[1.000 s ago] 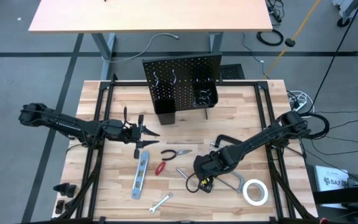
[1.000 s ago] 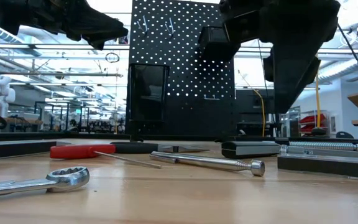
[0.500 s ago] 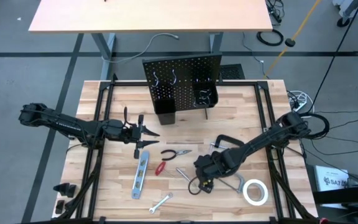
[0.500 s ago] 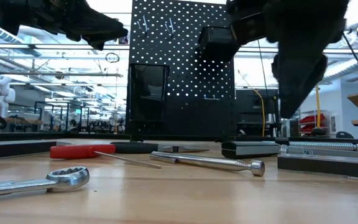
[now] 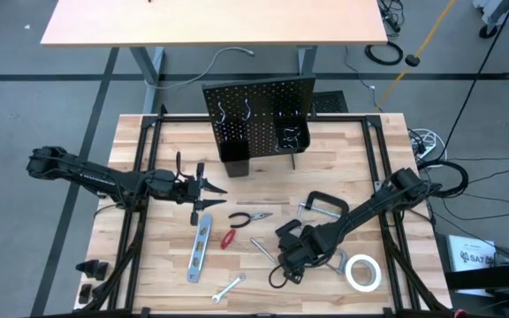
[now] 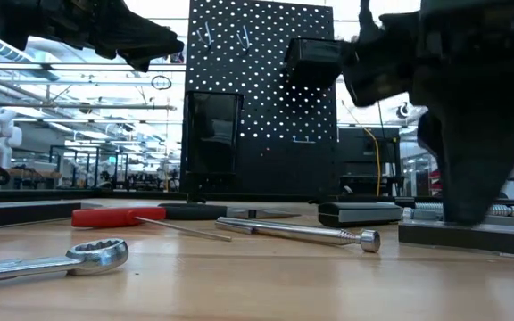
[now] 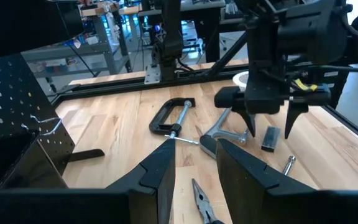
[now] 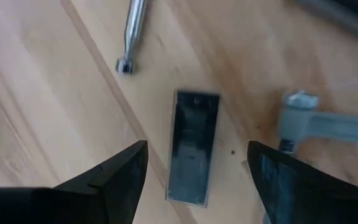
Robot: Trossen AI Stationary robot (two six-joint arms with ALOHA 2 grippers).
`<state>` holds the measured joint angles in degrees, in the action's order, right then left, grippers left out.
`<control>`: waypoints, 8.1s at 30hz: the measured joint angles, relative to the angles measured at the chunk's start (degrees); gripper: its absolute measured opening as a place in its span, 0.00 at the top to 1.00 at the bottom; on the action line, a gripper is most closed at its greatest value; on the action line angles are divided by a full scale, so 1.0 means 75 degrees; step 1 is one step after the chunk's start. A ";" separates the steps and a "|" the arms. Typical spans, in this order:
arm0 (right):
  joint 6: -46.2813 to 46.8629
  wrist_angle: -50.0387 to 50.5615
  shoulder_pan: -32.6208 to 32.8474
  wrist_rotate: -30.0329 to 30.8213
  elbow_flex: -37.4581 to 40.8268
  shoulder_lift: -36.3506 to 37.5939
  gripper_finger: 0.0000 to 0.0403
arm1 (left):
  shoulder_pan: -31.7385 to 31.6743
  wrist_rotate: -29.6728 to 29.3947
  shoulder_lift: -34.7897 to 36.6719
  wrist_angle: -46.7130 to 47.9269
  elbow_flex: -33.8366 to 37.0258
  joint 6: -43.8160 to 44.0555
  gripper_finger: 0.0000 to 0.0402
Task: Hang tools onto peg board
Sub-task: Put the leveler into the right black bin on the pegboard, then put the silver telescopic magnetic pen into the left black bin on the pegboard
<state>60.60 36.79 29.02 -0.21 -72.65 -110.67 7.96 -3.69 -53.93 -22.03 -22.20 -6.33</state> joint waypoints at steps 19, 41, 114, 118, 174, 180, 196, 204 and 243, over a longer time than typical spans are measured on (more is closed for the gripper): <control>0.0466 0.0089 0.0123 0.0148 -0.0031 -0.0551 0.52 | -0.0001 -0.0001 -0.0001 0.0009 0.0000 0.0003 0.70; -0.1139 0.0453 -0.0046 0.0448 -0.0817 0.0100 0.75 | -0.0001 -0.0002 0.0002 -0.0016 0.0000 0.0006 0.70; -0.6145 -0.0136 -0.4325 0.5669 -0.1719 0.3724 0.45 | 0.0007 0.0001 -0.0001 0.0085 0.0000 0.0411 0.70; -0.6137 0.0190 -0.4123 0.4807 -0.1719 0.3724 0.45 | 0.0007 0.0318 0.0002 0.0417 0.0000 0.0955 0.70; -0.4192 -0.2940 -0.1003 0.3375 0.2560 0.3718 0.45 | 0.2082 -0.0022 -0.4996 0.1379 -0.3081 -0.0246 0.70; -0.4171 -0.2937 -0.1003 0.3378 0.2560 0.3718 0.45 | 0.1714 0.0056 -0.5871 0.2192 -0.3968 -0.0935 0.70; -0.4170 -0.2465 -0.1003 0.3179 0.2554 0.3721 0.45 | 0.1339 0.0928 -0.7952 0.2417 -0.5314 -0.1061 0.70; -0.4167 -0.2458 -0.1003 0.3181 0.2551 0.3724 0.45 | 0.1362 0.1026 -0.8245 0.2445 -0.5546 -0.1023 0.70; -0.4041 -0.2459 -0.1003 0.2976 0.2551 0.3724 0.45 | 0.1696 -0.0857 -0.5848 0.4490 -0.5508 -0.1419 0.99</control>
<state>30.29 18.35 21.50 22.11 -53.52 -82.74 20.68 -10.11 -97.78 11.65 -63.50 -16.97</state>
